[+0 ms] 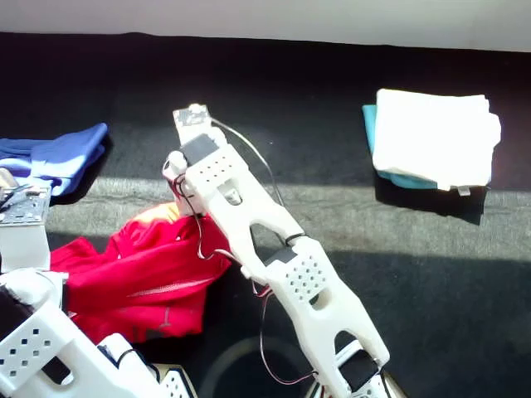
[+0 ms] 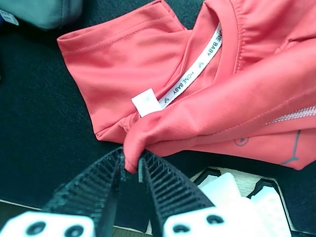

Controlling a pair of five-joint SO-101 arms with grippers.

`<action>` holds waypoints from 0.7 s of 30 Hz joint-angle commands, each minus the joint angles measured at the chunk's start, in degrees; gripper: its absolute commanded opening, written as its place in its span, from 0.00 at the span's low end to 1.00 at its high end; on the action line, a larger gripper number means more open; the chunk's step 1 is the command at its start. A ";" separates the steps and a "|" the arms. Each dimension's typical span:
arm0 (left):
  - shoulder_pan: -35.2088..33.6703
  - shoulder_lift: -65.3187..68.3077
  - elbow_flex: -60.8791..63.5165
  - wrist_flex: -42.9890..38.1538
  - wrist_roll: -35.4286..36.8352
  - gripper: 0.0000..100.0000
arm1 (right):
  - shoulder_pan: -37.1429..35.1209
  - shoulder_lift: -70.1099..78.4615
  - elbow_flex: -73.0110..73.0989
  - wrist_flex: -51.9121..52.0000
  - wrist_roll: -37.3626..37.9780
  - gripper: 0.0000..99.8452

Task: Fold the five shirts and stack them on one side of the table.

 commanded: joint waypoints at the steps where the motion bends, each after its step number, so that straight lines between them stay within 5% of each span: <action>1: -0.40 -0.57 -0.22 -1.67 -0.35 0.01 | -0.92 0.13 -2.51 0.48 -0.26 0.10; 12: -0.57 -0.57 -0.22 -1.58 -0.35 0.01 | 1.89 -0.04 -4.44 0.75 2.46 0.01; 17: -0.22 -0.13 -0.13 -5.19 0.97 0.01 | 10.77 -4.97 -12.09 0.75 8.26 0.01; 21: 1.19 -0.04 -0.48 -13.54 10.64 0.01 | 20.18 -10.24 -19.03 1.80 13.89 0.01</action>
